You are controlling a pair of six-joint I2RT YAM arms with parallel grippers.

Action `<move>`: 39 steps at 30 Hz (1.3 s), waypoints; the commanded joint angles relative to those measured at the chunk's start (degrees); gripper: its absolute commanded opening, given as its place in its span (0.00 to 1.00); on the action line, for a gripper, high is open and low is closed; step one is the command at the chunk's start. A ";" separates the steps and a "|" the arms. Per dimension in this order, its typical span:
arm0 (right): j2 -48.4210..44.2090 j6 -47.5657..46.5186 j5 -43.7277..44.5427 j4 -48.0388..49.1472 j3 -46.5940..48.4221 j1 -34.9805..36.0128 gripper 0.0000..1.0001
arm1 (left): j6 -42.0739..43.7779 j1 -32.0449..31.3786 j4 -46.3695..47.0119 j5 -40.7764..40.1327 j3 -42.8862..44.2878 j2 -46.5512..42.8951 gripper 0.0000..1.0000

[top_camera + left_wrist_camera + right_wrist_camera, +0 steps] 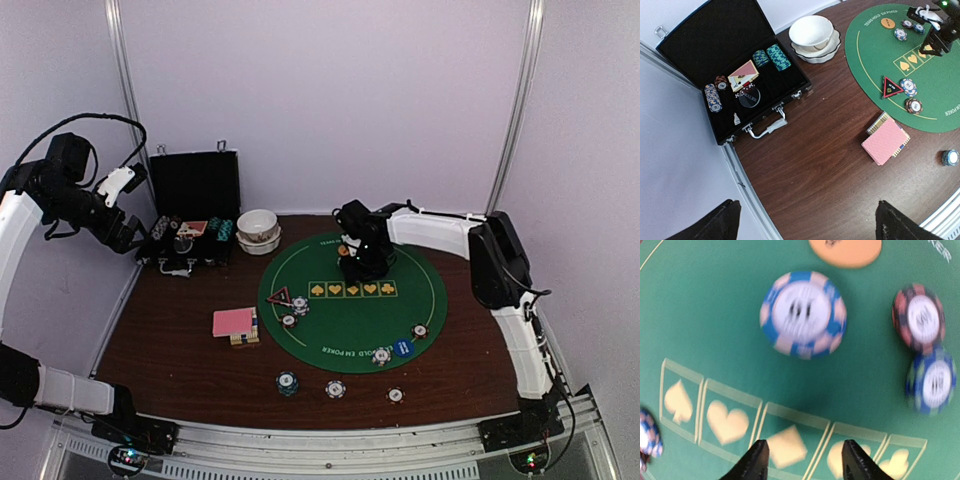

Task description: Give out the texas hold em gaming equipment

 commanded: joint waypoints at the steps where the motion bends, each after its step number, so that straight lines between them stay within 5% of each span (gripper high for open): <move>1: -12.51 -0.85 1.44 2.69 -7.99 6.32 0.59 | 0.27 0.41 1.09 -0.04 0.99 -0.43 0.97; 7: -20.11 -2.59 -1.28 2.48 -15.41 17.96 0.70 | 0.49 0.45 0.95 -0.23 0.83 -0.46 0.98; 16: -15.83 -7.40 -6.11 -1.46 -13.52 31.87 0.84 | 0.42 0.41 0.56 0.13 0.74 -1.14 0.97; 25: -9.90 -9.55 -6.77 -2.77 -10.28 32.75 0.87 | 0.40 0.41 0.11 0.56 1.40 -1.07 0.97; 39: -5.19 -10.28 -8.65 -3.16 -5.92 32.78 0.75 | 0.57 0.41 -0.03 0.16 1.60 -1.14 0.98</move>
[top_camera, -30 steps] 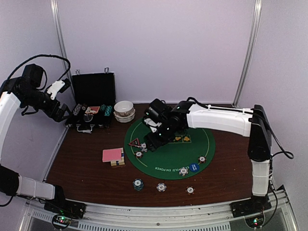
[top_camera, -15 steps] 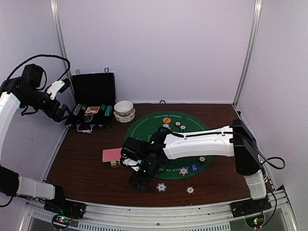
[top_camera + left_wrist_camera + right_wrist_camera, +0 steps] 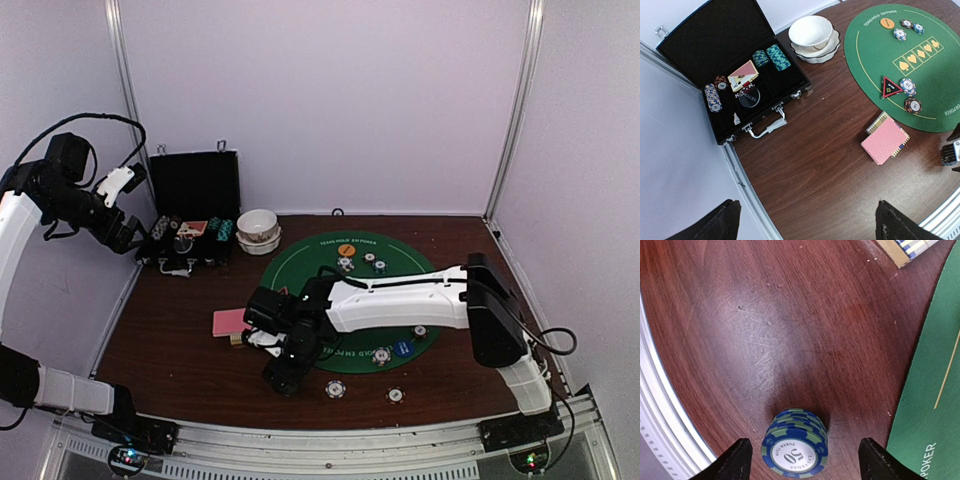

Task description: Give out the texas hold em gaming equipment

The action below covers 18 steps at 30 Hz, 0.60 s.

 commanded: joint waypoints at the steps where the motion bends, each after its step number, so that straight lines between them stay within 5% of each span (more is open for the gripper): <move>1: 1.51 -0.77 -0.97 -0.66 1.79 -0.14 0.74 | 0.57 0.41 0.19 0.10 1.60 -0.82 0.98; 18: 1.99 -0.70 -0.74 -0.62 2.23 -0.27 0.53 | 0.66 0.41 0.25 -0.13 1.53 -1.10 0.98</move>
